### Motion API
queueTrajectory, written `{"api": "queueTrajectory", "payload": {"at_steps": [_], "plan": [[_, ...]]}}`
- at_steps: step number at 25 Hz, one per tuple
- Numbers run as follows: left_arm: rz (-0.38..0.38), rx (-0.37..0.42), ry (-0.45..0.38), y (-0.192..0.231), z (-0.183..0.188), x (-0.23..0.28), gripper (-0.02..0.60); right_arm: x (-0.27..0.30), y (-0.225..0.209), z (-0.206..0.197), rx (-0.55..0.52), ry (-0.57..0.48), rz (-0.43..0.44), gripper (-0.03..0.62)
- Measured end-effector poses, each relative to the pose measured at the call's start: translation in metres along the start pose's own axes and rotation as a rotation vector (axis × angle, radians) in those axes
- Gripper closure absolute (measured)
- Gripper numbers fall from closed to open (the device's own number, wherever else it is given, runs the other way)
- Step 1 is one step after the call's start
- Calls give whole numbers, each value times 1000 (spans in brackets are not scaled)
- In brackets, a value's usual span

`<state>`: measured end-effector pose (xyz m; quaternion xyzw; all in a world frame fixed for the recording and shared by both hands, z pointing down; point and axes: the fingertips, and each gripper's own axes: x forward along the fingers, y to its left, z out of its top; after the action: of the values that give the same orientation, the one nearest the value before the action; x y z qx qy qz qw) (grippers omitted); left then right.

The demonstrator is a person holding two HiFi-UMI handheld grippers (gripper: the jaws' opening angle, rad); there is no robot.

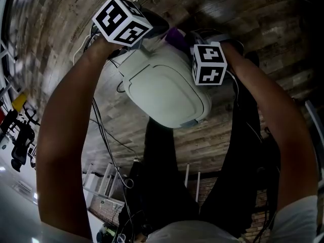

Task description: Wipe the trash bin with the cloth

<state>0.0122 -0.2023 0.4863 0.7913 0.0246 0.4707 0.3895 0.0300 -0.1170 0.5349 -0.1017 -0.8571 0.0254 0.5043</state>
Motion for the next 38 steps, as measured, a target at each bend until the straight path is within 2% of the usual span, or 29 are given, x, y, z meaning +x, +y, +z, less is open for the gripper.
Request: {"api": "queueTrajectory", "payload": {"at_steps": [6,11,16,20,30,34,38], "plan": [[-25,7,16,-10,6,14,572,-7,23,-15,6,7,22,493],[-25,77,105,-18,2,24,572,-9,45,-27,16,8,35,493],[-13,116,144,-23,12,29,572,-14,71,-37,33,-1,49,493],[-31,167,181,-38,25,43,572,-16,96,-48,53,1,70,493],[-72,194,202,-67,45,80,572,-15,151,-75,103,25,122,493],[-72,214,230,-72,46,92,572,-12,176,-85,87,48,170,493],[-80,201,217,-77,54,100,572,-12,199,-91,46,62,224,493]]}}
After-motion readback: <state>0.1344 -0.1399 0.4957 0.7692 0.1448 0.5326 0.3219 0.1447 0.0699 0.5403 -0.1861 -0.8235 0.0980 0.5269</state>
